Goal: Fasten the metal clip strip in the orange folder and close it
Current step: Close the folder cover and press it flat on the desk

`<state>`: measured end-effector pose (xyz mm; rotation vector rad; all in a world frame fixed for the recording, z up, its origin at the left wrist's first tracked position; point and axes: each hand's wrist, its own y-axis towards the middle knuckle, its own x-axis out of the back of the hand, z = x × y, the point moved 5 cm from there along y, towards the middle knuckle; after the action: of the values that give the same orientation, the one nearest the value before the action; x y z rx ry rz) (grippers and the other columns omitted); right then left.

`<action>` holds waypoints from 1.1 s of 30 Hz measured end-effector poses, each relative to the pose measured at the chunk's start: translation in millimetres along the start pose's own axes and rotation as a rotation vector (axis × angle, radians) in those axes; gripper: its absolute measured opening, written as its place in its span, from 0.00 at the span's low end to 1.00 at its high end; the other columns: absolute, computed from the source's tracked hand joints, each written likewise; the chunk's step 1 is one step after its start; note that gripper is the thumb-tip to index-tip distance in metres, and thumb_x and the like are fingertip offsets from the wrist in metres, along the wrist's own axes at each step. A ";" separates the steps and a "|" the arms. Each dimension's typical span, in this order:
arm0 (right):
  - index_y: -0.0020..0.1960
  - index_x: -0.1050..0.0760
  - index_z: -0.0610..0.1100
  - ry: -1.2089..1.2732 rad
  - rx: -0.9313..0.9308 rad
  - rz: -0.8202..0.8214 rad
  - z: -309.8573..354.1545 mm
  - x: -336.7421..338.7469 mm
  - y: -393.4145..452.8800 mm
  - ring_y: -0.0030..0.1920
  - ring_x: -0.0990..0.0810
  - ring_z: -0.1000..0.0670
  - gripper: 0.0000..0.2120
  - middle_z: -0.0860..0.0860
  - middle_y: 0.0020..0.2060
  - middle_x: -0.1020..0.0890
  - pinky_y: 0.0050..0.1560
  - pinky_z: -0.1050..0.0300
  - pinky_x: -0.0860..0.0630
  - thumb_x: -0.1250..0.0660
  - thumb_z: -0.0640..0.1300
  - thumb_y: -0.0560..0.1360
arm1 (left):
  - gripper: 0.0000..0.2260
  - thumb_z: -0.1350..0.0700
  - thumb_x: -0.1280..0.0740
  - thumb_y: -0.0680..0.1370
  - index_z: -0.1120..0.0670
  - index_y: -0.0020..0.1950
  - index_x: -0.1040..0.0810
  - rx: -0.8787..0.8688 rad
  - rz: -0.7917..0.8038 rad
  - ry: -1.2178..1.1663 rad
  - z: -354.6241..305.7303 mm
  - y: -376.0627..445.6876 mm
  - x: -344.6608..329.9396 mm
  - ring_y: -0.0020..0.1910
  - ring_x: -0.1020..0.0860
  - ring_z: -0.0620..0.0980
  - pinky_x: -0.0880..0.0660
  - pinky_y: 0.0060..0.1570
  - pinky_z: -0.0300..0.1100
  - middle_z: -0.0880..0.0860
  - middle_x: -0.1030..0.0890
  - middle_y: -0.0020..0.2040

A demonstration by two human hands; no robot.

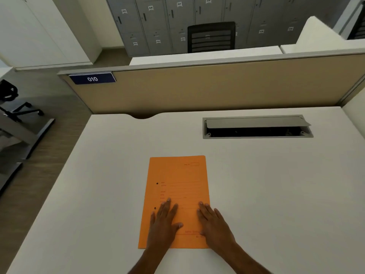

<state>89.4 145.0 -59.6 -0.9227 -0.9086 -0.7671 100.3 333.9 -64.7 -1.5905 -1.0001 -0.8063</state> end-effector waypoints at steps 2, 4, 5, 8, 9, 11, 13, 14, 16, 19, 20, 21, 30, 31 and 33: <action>0.79 0.53 0.43 -0.017 0.003 -0.006 3.4 4.3 20.7 0.79 0.54 0.43 0.34 0.46 0.80 0.57 0.77 0.43 0.53 0.38 0.49 0.80 | 0.33 0.37 0.44 0.81 0.44 0.81 0.55 -0.002 -0.002 0.000 10.2 15.0 11.8 0.82 0.59 0.51 0.58 0.78 0.55 0.49 0.59 0.82; 0.79 0.53 0.44 -0.014 -0.010 0.003 2.2 11.1 42.3 0.79 0.54 0.43 0.34 0.46 0.80 0.57 0.77 0.42 0.52 0.38 0.49 0.80 | 0.33 0.37 0.44 0.81 0.44 0.81 0.54 -0.011 -0.010 -0.004 16.7 33.5 23.4 0.82 0.58 0.51 0.57 0.79 0.55 0.49 0.59 0.82; 0.79 0.52 0.44 -0.009 -0.018 0.003 -0.2 14.8 53.3 0.79 0.54 0.43 0.34 0.46 0.80 0.56 0.76 0.42 0.52 0.38 0.49 0.80 | 0.33 0.37 0.44 0.81 0.44 0.81 0.53 -0.019 -0.016 -0.014 18.8 44.3 28.9 0.82 0.58 0.51 0.56 0.79 0.56 0.49 0.58 0.83; 0.79 0.52 0.44 0.002 -0.026 -0.003 -11.0 27.2 82.6 0.79 0.54 0.43 0.35 0.47 0.80 0.56 0.76 0.42 0.51 0.37 0.49 0.79 | 0.33 0.38 0.42 0.80 0.45 0.81 0.52 -0.040 -0.030 -0.029 21.2 77.3 43.1 0.82 0.57 0.52 0.56 0.78 0.56 0.50 0.57 0.83; 0.79 0.52 0.44 0.001 -0.030 -0.006 -16.1 31.7 92.8 0.79 0.55 0.44 0.35 0.47 0.80 0.57 0.76 0.43 0.52 0.37 0.49 0.79 | 0.33 0.38 0.42 0.80 0.45 0.81 0.51 -0.047 -0.037 -0.031 21.3 89.7 47.4 0.82 0.57 0.52 0.56 0.78 0.56 0.50 0.57 0.83; 0.79 0.52 0.44 0.009 -0.032 -0.017 -26.6 40.2 112.3 0.79 0.55 0.44 0.35 0.47 0.80 0.57 0.76 0.45 0.52 0.37 0.49 0.79 | 0.33 0.38 0.43 0.80 0.44 0.81 0.52 -0.058 -0.043 -0.008 20.5 114.1 55.7 0.82 0.56 0.52 0.55 0.78 0.57 0.49 0.57 0.83; 0.79 0.53 0.45 0.016 -0.037 -0.025 -36.3 49.6 131.2 0.79 0.56 0.45 0.35 0.48 0.80 0.58 0.77 0.46 0.53 0.37 0.49 0.80 | 0.33 0.37 0.43 0.80 0.44 0.81 0.52 -0.070 -0.047 0.013 19.3 137.0 64.1 0.82 0.56 0.51 0.54 0.78 0.57 0.49 0.57 0.83; 0.79 0.53 0.45 0.017 -0.038 -0.025 -40.9 53.5 140.7 0.79 0.57 0.45 0.35 0.48 0.80 0.58 0.77 0.46 0.54 0.38 0.49 0.80 | 0.33 0.37 0.43 0.80 0.44 0.81 0.52 -0.075 -0.052 0.008 19.3 147.8 68.1 0.82 0.56 0.51 0.54 0.78 0.57 0.50 0.57 0.83; 0.79 0.53 0.45 0.013 -0.042 -0.025 -49.1 62.0 158.7 0.79 0.57 0.45 0.35 0.48 0.80 0.58 0.77 0.47 0.54 0.38 0.50 0.80 | 0.33 0.37 0.43 0.80 0.44 0.81 0.51 -0.087 -0.066 -0.008 18.8 167.3 77.2 0.82 0.55 0.51 0.54 0.78 0.57 0.50 0.56 0.83; 0.79 0.53 0.45 0.007 -0.049 -0.034 -61.4 74.8 186.4 0.79 0.56 0.46 0.35 0.48 0.80 0.58 0.77 0.47 0.53 0.38 0.50 0.80 | 0.33 0.37 0.43 0.80 0.44 0.81 0.51 -0.094 -0.075 -0.003 17.8 196.2 90.7 0.82 0.55 0.51 0.54 0.78 0.58 0.49 0.55 0.83; 0.79 0.53 0.45 0.002 -0.051 -0.037 -65.2 79.1 195.5 0.79 0.55 0.45 0.35 0.48 0.80 0.58 0.77 0.47 0.53 0.37 0.50 0.80 | 0.33 0.38 0.43 0.80 0.44 0.81 0.51 -0.093 -0.075 0.005 17.1 206.0 95.1 0.82 0.55 0.51 0.54 0.78 0.58 0.49 0.56 0.83; 0.79 0.54 0.45 -0.004 -0.052 -0.035 -68.7 83.2 203.3 0.79 0.55 0.45 0.36 0.48 0.80 0.58 0.77 0.47 0.53 0.37 0.50 0.80 | 0.32 0.38 0.43 0.80 0.44 0.81 0.51 -0.093 -0.075 0.007 15.9 214.5 99.4 0.82 0.55 0.51 0.54 0.78 0.58 0.49 0.56 0.83; 0.79 0.54 0.44 0.001 -0.070 -0.032 -82.4 100.9 231.0 0.79 0.55 0.45 0.35 0.48 0.80 0.58 0.77 0.46 0.52 0.38 0.50 0.80 | 0.32 0.40 0.41 0.80 0.45 0.81 0.48 -0.110 -0.077 -0.034 11.5 253.0 113.4 0.82 0.54 0.52 0.56 0.78 0.59 0.49 0.53 0.83; 0.79 0.54 0.44 0.005 -0.068 -0.033 -82.2 101.5 230.3 0.79 0.55 0.45 0.35 0.48 0.80 0.58 0.77 0.46 0.52 0.38 0.50 0.80 | 0.32 0.39 0.41 0.80 0.45 0.81 0.49 -0.114 -0.079 -0.032 11.4 253.2 113.3 0.82 0.54 0.52 0.56 0.78 0.59 0.49 0.53 0.83; 0.79 0.54 0.44 0.009 -0.067 -0.027 -81.5 102.2 228.9 0.79 0.56 0.45 0.35 0.48 0.80 0.58 0.77 0.46 0.52 0.38 0.50 0.80 | 0.32 0.39 0.41 0.80 0.45 0.81 0.49 -0.115 -0.074 -0.020 11.1 252.7 113.2 0.82 0.55 0.52 0.56 0.78 0.59 0.50 0.54 0.83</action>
<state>352.8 148.0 -67.6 -0.9667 -0.8935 -0.8279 377.2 340.5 -71.4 -1.6695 -1.0479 -0.9143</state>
